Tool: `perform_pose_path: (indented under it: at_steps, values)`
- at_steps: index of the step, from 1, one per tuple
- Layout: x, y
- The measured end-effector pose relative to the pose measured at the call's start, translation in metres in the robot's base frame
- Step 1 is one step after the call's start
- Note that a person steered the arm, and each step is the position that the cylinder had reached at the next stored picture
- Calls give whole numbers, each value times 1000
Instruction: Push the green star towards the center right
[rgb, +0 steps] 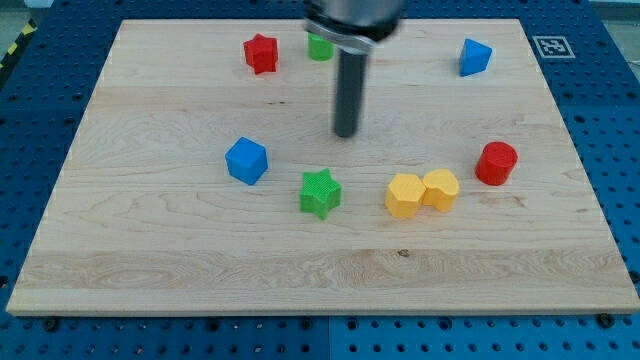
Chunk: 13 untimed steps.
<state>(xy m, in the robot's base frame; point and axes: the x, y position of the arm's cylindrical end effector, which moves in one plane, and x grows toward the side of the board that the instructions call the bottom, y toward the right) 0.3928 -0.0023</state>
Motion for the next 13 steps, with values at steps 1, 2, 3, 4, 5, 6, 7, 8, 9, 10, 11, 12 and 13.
perform_pose_path:
  at_steps: [1,2,3,4,5,6,7,8,9,10,11,12,13]
  values:
    - [-14,-90]
    - [-13,-174]
    - [18,-219]
    - [70,-205]
    - [121,-146]
    - [156,-76]
    - [148,-50]
    - [128,-30]
    - [123,-1]
    - [124,34]
    - [121,51]
    - [109,51]
    - [91,51]
